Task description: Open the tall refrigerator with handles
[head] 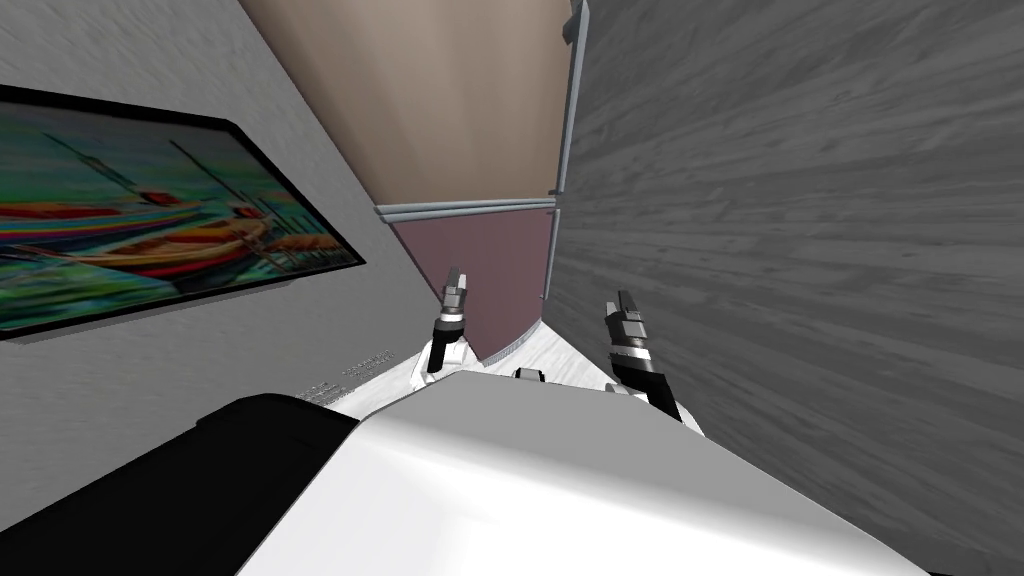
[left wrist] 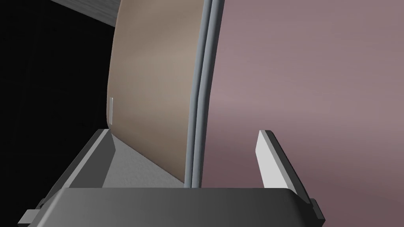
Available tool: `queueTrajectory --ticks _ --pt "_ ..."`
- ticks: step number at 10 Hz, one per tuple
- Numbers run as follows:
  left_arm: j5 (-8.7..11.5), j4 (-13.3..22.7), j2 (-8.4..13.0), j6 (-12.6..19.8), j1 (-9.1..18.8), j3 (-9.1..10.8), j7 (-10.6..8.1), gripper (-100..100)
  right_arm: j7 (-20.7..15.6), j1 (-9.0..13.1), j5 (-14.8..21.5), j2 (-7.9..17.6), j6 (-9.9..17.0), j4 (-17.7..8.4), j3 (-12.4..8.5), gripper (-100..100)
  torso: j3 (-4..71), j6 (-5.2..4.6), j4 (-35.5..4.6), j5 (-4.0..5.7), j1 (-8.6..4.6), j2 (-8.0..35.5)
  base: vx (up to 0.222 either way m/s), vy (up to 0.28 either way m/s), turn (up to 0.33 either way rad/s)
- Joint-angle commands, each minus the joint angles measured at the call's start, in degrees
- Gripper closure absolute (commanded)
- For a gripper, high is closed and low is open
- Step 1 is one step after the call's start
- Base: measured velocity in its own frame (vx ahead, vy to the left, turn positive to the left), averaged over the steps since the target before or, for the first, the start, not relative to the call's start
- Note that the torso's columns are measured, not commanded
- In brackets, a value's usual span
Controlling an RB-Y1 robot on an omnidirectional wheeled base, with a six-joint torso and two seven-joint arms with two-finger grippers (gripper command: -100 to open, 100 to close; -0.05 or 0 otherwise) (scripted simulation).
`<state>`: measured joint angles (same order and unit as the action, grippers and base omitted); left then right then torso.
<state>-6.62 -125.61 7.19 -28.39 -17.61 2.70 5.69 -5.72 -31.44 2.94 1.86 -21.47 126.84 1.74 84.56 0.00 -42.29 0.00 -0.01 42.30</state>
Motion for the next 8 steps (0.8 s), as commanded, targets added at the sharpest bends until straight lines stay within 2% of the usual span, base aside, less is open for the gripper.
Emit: queueTrajectory --ticks 1,3,5,6,7,8 --pt "-0.5 3.6 0.6 2.3 3.7 -0.72 0.66 -100 0.0 0.0 0.0 0.0 0.0 0.0 0.0 0 0.0 0.02 0.0 0.00 0.02 0.0 0.025 -0.009 -0.053" --pt "-0.8 5.9 0.9 3.4 6.3 -1.10 1.01 -100 0.0 0.0 0.0 0.0 0.0 0.0 0.0 0 0.0 -0.01 0.0 0.00 0.00 0.0 0.030 -0.013 -0.072" --pt "-1.3 10.1 1.3 5.8 10.3 -1.93 1.76 -100 0.0 0.0 0.0 0.0 0.0 0.0 0.0 0 0.0 0.00 0.0 0.00 -0.01 0.0 0.034 -0.015 -0.108" --pt "-1.3 10.6 1.3 5.8 11.2 -1.93 1.76 -100 0.0 0.0 0.0 0.0 0.0 0.0 0.0 0 0.0 -0.01 0.0 0.00 0.00 0.0 0.030 -0.009 -0.032" --pt "-1.6 13.0 1.5 7.1 13.1 -2.37 2.15 -100 0.0 0.0 0.0 0.0 0.0 0.0 0.0 0 0.0 0.03 0.0 -0.01 0.03 0.0 0.024 -0.013 -0.050" --pt "-1.6 13.2 1.5 7.1 13.7 -2.37 2.15 -100 0.0 0.0 0.0 0.0 0.0 0.0 0.0 0 0.0 0.00 0.0 -0.01 0.02 0.0 0.024 -0.008 -0.043"
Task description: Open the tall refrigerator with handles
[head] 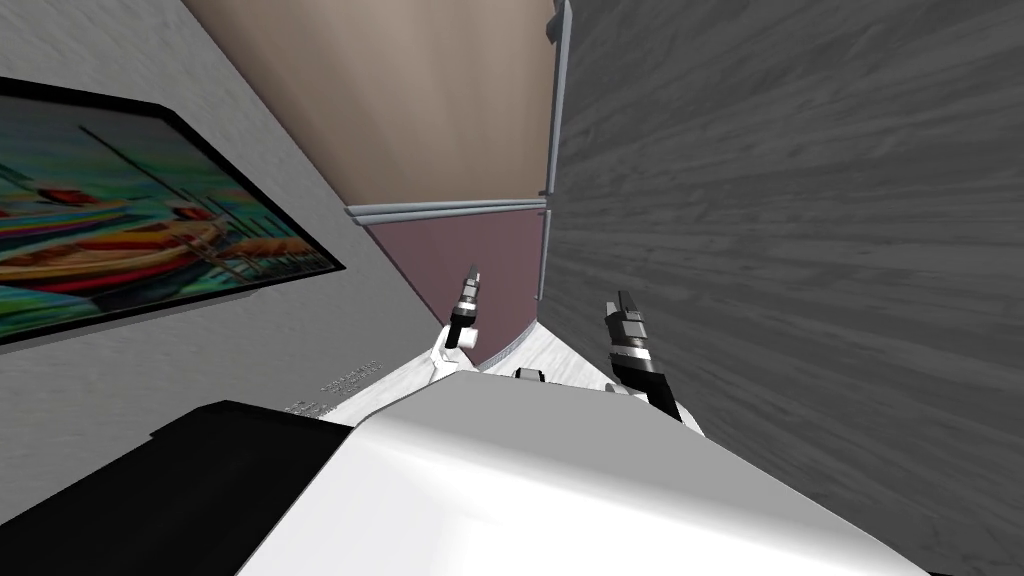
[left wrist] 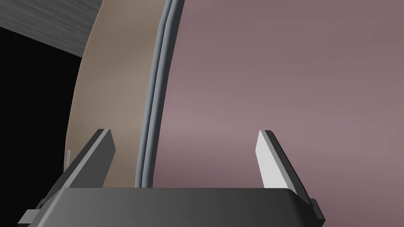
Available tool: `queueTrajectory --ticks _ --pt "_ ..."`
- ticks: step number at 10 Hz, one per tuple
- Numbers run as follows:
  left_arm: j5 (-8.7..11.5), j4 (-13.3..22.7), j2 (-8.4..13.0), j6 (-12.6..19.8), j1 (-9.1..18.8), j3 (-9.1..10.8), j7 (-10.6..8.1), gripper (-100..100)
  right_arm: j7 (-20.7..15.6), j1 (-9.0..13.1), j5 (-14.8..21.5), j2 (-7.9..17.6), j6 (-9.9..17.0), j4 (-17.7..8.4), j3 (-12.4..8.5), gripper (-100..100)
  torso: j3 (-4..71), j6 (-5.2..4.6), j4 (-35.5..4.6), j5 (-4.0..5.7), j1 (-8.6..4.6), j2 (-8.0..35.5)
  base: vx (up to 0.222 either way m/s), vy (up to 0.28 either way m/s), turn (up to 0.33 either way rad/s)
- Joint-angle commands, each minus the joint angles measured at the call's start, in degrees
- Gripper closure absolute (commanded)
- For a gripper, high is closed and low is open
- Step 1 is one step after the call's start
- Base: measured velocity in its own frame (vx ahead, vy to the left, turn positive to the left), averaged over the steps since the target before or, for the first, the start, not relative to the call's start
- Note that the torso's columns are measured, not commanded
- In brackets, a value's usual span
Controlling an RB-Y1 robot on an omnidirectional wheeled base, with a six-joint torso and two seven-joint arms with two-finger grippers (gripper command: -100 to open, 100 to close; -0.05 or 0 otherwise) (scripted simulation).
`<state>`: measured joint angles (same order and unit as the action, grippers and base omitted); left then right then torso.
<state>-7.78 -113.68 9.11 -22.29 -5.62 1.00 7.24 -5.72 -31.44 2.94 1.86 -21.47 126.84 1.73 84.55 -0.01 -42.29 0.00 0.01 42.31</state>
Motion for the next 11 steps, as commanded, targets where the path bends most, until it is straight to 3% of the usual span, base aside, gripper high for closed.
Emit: queueTrajectory --ticks 1,11 --pt "-0.7 3.7 -0.3 2.3 3.9 -1.12 1.01 -100 0.0 0.0 0.0 0.0 0.0 0.0 0.0 0 0.0 0.02 0.0 0.00 0.00 0.0 0.031 -0.009 -0.086" --pt "-1.9 17.9 0.4 9.3 18.4 -3.43 3.12 -100 0.0 0.0 0.0 0.0 0.0 0.0 0.0 0 0.0 0.00 0.0 0.00 -0.01 -0.1 0.030 -0.011 -0.059"
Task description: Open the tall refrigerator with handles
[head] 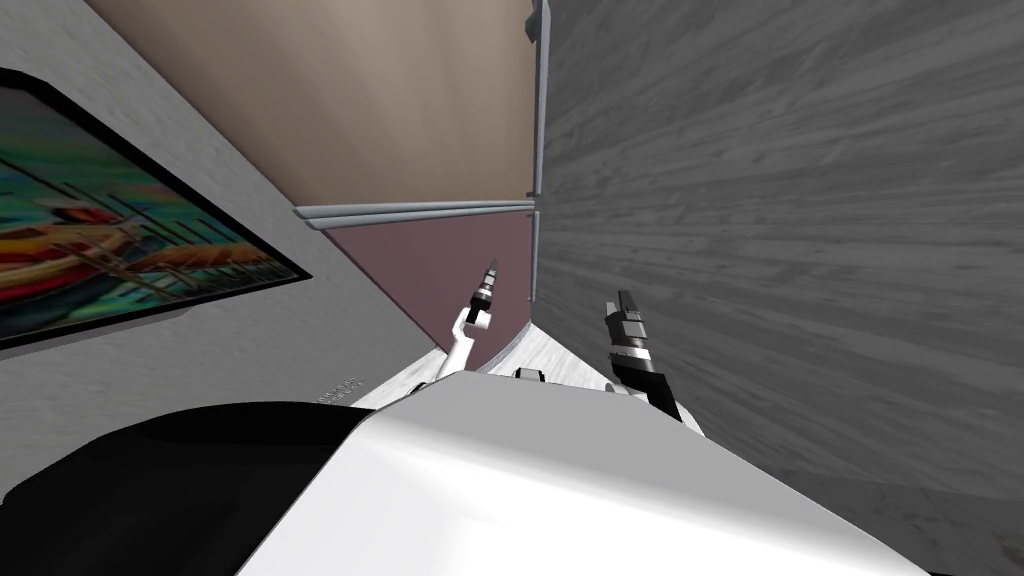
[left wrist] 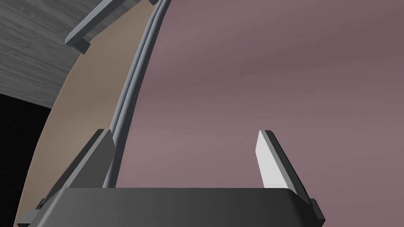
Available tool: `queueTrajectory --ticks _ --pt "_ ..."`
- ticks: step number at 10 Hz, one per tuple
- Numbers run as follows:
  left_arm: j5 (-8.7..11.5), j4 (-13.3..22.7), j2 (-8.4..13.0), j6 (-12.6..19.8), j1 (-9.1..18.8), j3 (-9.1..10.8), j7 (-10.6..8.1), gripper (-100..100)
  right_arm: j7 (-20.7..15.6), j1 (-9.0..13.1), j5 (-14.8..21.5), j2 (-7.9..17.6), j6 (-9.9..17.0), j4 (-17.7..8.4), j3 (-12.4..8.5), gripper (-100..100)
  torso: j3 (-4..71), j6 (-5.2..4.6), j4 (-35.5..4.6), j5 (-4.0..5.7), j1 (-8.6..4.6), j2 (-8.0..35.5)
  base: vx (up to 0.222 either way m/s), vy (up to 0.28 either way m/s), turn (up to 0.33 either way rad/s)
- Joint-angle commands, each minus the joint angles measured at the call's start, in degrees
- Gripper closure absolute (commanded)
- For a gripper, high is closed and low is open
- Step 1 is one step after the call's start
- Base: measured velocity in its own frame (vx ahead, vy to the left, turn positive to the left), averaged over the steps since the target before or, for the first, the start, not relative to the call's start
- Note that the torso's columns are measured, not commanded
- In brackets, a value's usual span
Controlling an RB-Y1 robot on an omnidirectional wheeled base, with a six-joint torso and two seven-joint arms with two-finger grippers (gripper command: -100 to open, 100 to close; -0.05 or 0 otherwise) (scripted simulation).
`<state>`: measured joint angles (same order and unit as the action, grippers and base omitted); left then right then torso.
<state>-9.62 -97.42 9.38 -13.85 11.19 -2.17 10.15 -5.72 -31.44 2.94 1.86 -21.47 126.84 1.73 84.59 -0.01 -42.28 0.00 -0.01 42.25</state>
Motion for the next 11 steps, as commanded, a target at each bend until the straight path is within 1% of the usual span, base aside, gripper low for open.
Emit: queueTrajectory --ticks 1,2,3,4,5,6,7,8,9,10,11 --pt "-0.2 3.9 0.2 2.3 4.0 -0.71 0.63 -100 0.0 0.0 0.0 0.0 0.0 0.0 0.0 0 0.0 0.03 0.0 0.00 0.01 0.0 0.027 -0.011 -0.052" --pt "-0.2 4.6 0.2 2.3 4.5 -0.71 0.63 -100 0.0 0.0 0.0 0.0 0.0 0.0 0.0 0 0.0 0.00 0.0 0.00 0.00 0.0 0.024 -0.014 -0.038" --pt "-0.4 6.9 0.1 3.7 6.9 -1.16 1.06 -100 0.0 0.0 0.0 0.0 0.0 0.0 0.0 0 0.0 0.02 0.0 0.00 0.00 0.1 0.030 -0.012 -0.044" --pt "-0.4 7.7 0.1 3.7 7.4 -1.16 1.06 -100 0.0 0.0 0.0 0.0 0.0 0.0 0.0 0 0.0 0.00 0.0 0.00 0.00 0.0 0.027 -0.009 -0.035" --pt "-0.5 9.4 0.1 5.2 9.3 -1.60 1.48 -100 0.0 0.0 0.0 0.0 0.0 0.0 0.0 0 0.0 0.02 0.0 -0.01 0.02 0.0 0.033 -0.015 -0.064" --pt "-0.5 10.7 0.1 5.2 10.3 -1.60 1.48 -100 0.0 0.0 0.0 0.0 0.0 0.0 0.0 0 0.0 0.00 0.0 0.00 -0.01 0.0 0.027 -0.013 -0.028" --pt "-0.5 12.3 0.0 6.7 12.4 -2.04 1.91 -100 0.0 0.0 0.0 0.0 0.0 0.0 0.0 0 0.0 0.02 0.0 0.00 0.01 0.0 0.027 -0.012 -0.044" --pt "-0.5 13.9 0.0 6.7 13.3 -2.04 1.91 -100 0.0 0.0 0.0 0.0 0.0 0.0 0.0 0 0.0 0.01 0.0 0.00 0.01 0.0 0.024 -0.011 -0.024" --pt "-0.5 15.9 0.0 8.2 15.6 -2.46 2.32 -100 0.0 0.0 0.0 0.0 0.0 0.0 0.0 0 0.0 0.02 0.0 0.00 0.01 0.0 0.031 -0.014 -0.044" --pt "-0.5 17.0 0.0 8.2 16.2 -2.46 2.32 -100 0.0 0.0 0.0 0.0 0.0 0.0 0.0 0 0.0 0.01 0.0 0.00 -0.01 0.0 0.026 -0.011 -0.022" --pt "-0.5 19.3 -0.1 9.7 18.8 -2.87 2.74 -100 0.0 0.0 0.0 0.0 0.0 0.0 0.0 0 0.0 0.02 0.0 0.00 0.01 0.0 0.031 -0.014 -0.045"
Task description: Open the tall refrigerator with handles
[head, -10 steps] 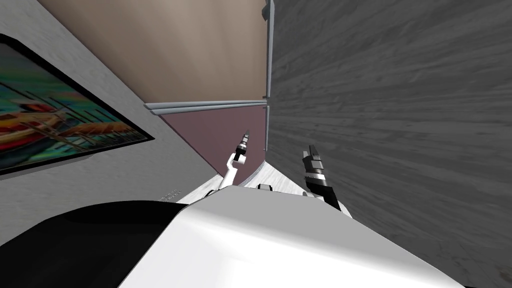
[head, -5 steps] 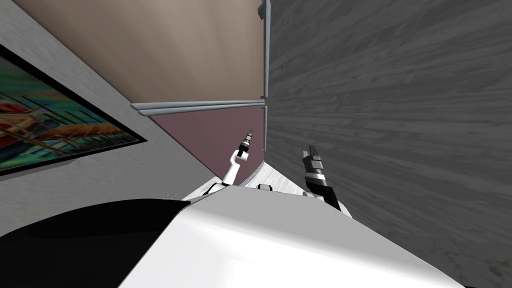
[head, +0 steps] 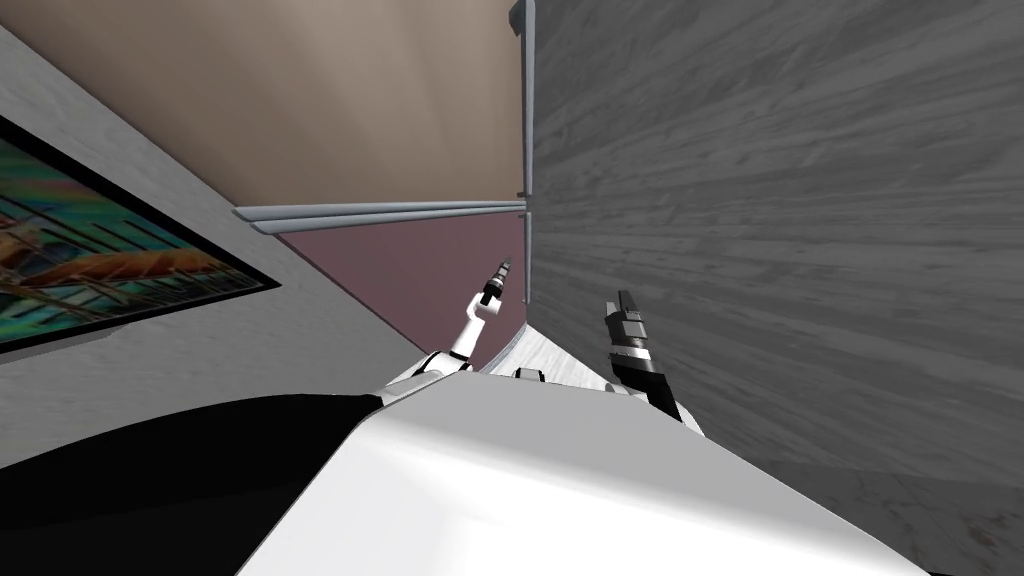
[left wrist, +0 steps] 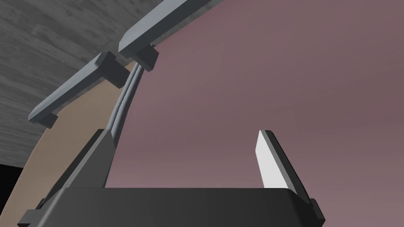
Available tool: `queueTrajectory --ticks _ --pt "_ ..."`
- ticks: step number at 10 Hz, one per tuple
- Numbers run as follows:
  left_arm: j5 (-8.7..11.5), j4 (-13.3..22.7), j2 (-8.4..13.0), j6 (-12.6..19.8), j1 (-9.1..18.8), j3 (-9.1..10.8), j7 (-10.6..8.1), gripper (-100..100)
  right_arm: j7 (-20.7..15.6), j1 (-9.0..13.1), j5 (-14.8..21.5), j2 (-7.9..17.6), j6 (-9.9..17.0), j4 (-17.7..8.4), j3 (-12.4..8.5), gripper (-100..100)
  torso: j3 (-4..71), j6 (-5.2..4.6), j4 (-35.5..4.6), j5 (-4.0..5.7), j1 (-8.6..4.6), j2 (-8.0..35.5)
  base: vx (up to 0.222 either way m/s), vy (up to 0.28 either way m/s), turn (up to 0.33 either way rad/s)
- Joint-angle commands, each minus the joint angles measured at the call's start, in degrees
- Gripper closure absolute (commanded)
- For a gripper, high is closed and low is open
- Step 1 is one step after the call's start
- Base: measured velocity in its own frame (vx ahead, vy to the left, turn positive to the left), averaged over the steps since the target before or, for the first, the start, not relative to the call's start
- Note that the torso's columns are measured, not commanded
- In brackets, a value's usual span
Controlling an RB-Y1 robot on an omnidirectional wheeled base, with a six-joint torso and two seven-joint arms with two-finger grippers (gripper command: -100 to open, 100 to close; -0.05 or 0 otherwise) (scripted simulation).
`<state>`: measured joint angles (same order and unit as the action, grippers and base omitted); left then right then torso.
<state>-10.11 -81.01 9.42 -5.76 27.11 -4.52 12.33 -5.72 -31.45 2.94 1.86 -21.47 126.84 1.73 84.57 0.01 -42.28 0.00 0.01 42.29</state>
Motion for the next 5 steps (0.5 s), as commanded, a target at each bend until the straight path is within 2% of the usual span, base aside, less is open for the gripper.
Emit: queueTrajectory --ticks 1,2,3,4,5 --pt "-0.1 3.8 -0.2 1.6 3.2 -0.51 0.56 -100 0.0 0.0 0.0 0.0 0.0 0.0 0.0 0 0.0 -0.02 0.0 0.00 -0.02 0.0 0.028 -0.008 -0.021" --pt "0.0 6.5 -0.2 3.1 5.8 -0.91 0.96 -100 0.0 0.0 0.0 0.0 0.0 0.0 0.0 0 0.0 0.00 0.0 0.00 0.01 0.0 0.031 -0.013 -0.023" --pt "0.0 6.9 -0.2 3.1 6.0 -0.91 0.96 -100 0.0 0.0 0.0 0.0 0.0 0.0 0.0 0 0.0 -0.01 0.0 0.00 -0.01 0.0 0.025 -0.013 -0.020" --pt "0.0 9.5 -0.3 4.6 8.6 -1.30 1.36 -100 0.0 0.0 0.0 0.0 0.0 0.0 0.0 0 0.0 0.00 0.0 0.00 -0.01 0.0 0.027 -0.012 -0.025" --pt "0.0 10.1 -0.3 4.6 8.9 -1.30 1.36 -100 0.0 0.0 0.0 0.0 0.0 0.0 0.0 0 0.0 -0.01 0.0 0.00 -0.01 0.0 0.026 -0.011 -0.025"
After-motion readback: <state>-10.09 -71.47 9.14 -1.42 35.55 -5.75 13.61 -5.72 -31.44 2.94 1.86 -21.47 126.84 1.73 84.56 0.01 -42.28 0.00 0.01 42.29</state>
